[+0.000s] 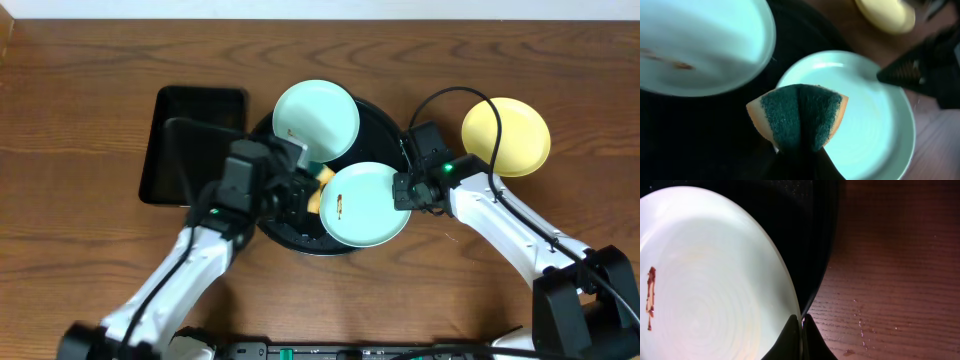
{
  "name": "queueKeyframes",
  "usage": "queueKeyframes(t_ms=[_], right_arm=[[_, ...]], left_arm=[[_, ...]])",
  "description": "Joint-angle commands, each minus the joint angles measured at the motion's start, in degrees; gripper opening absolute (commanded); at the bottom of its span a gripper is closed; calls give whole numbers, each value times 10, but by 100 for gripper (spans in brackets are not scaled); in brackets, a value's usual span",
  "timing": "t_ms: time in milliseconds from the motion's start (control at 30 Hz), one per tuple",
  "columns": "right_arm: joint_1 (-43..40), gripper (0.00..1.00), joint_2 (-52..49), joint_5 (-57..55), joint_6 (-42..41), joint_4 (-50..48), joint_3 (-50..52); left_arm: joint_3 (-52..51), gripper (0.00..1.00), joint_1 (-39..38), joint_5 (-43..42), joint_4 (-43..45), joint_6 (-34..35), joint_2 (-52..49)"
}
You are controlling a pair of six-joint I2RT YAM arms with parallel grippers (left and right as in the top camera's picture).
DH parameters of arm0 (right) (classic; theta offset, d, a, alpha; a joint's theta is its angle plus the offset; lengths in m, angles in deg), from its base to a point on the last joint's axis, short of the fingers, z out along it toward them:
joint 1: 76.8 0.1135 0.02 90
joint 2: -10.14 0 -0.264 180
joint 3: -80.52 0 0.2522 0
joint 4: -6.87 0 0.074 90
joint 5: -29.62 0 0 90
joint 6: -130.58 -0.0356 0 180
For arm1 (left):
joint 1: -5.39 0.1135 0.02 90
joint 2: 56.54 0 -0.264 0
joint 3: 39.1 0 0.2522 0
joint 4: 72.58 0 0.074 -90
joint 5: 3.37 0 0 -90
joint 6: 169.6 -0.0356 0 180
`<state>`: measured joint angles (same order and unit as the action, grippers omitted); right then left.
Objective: Clean dirty plates on tray and stack at the side
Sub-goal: 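Scrub the held green plate with the sponge in the left gripper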
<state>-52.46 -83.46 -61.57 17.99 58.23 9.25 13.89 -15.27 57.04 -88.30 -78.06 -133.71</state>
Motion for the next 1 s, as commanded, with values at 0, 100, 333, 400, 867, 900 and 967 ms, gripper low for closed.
queueKeyframes(t_ms=[0,100,333,400,867,900,967], right_arm=[[-3,1,-6,-5,-10,-1,2],[-3,1,-6,-10,23,-12,2],[-3,1,-6,-92,105,-53,2],[-3,1,-6,-95,105,-53,2],[-3,1,-6,-95,105,-53,2],[-3,1,-6,-95,105,-53,2],[-3,1,-6,-95,105,-52,2]], left_arm=[[16,7,-23,4,28,-19,-44],[16,7,-46,4,60,-19,-76],[16,7,-61,4,111,-19,-93],[16,7,-61,4,112,-19,-93],[12,7,-109,7,128,-17,-126],[12,8,-111,7,135,-17,-133],[12,8,-114,7,148,-12,-148]])
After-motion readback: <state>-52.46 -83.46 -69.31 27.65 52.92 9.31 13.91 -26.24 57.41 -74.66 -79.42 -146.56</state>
